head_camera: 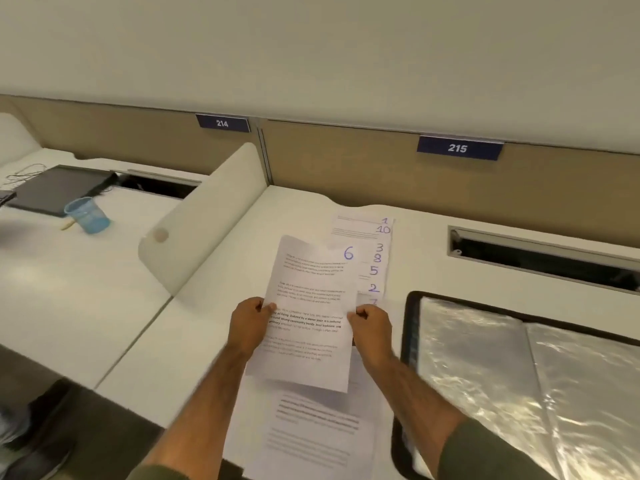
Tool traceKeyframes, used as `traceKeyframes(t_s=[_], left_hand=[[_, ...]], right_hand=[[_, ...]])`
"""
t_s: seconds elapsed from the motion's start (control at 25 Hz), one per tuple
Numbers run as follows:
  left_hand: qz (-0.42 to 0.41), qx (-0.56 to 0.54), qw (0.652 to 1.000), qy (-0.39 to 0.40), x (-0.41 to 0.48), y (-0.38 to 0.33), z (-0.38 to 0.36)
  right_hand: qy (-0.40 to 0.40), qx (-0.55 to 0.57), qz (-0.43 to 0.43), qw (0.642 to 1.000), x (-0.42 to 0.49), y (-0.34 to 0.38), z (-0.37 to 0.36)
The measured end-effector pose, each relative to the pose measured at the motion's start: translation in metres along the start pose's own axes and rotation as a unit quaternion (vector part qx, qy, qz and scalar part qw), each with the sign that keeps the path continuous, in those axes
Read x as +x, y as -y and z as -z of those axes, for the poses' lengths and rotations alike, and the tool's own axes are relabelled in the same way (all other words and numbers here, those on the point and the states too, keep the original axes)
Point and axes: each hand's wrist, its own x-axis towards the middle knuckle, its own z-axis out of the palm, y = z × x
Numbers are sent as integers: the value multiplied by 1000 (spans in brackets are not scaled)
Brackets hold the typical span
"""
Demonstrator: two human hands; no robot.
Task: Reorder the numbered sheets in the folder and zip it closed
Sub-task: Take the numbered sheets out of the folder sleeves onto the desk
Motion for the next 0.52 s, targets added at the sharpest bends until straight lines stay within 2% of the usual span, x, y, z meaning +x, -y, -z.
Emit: traceKeyframes(t_s=[0.24, 0.52], left_hand=[[28, 73, 997, 6, 62, 87, 98], [55, 59, 997, -1, 108, 136, 142]], right_hand=[[5, -49, -67, 996, -22, 22, -141], [29, -86, -86, 992, -13, 37, -216]])
